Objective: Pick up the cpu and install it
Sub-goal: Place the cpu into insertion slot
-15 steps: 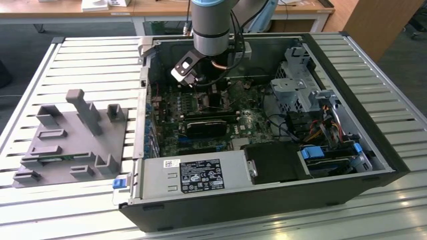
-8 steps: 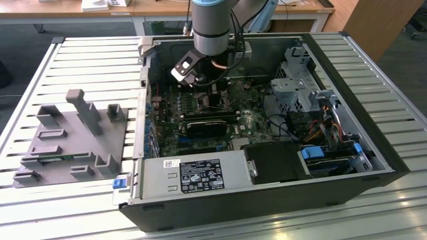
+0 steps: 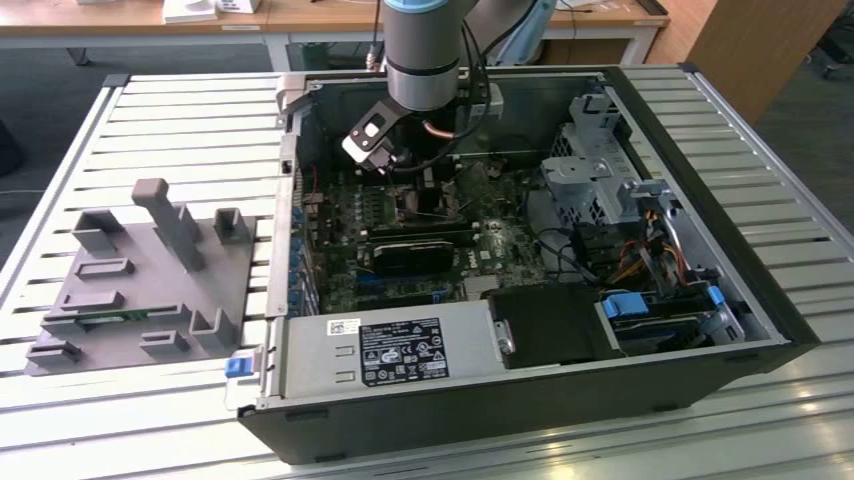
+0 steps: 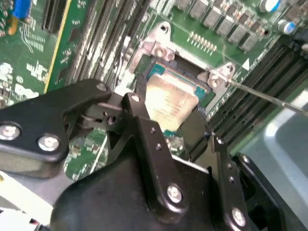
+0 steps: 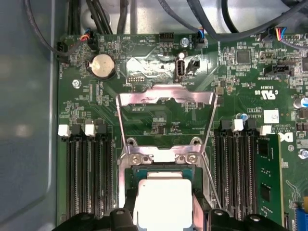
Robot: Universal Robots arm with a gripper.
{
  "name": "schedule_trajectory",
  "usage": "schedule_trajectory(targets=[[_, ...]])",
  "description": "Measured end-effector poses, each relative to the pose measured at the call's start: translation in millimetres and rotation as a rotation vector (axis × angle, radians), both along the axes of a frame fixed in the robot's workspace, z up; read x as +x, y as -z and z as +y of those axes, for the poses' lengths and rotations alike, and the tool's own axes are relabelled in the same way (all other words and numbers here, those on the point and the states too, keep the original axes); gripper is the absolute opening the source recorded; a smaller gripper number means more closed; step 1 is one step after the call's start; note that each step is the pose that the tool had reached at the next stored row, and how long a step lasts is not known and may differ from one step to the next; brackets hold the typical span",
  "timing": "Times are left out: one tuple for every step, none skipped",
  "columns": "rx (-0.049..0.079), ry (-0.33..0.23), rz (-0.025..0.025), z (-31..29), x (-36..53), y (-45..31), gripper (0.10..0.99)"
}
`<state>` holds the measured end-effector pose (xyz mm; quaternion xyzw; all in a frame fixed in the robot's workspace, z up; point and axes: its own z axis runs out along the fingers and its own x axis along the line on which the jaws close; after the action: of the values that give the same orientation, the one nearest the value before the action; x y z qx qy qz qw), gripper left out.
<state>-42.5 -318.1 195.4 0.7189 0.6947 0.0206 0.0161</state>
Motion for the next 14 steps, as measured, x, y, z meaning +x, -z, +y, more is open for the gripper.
schedule_trajectory(targets=[[0.003, 0.000, 0.0000, 0.0, 0.0, -0.5, 0.537], [0.003, 0.000, 0.0001, 0.0, -0.1, -0.5, 0.537], [0.003, 0.000, 0.0002, -0.1, -0.1, -0.5, 0.537], [0.003, 0.000, 0.0002, -0.1, -0.1, -0.5, 0.537], [0.003, 0.000, 0.0002, -0.2, -0.1, -0.4, 0.537], [0.003, 0.000, 0.0002, -0.3, -0.1, -0.2, 0.537], [0.002, 0.000, 0.0004, -0.6, -0.2, -0.2, 0.537], [0.003, 0.000, 0.0003, -0.8, -0.2, 0.1, 0.537], [0.003, 0.000, 0.0003, -1.0, -0.3, 0.2, 0.537], [0.002, 0.000, 0.0004, -1.4, -0.6, 0.3, 0.537], [0.002, 0.000, 0.0003, -1.4, -0.7, 0.5, 0.537], [0.002, 0.000, 0.0003, -1.4, -0.7, 0.8, 0.537], [0.002, 0.000, 0.0003, -1.4, -0.7, 1.2, 0.537], [0.002, 0.000, 0.0004, -1.5, -0.7, 1.5, 0.537]])
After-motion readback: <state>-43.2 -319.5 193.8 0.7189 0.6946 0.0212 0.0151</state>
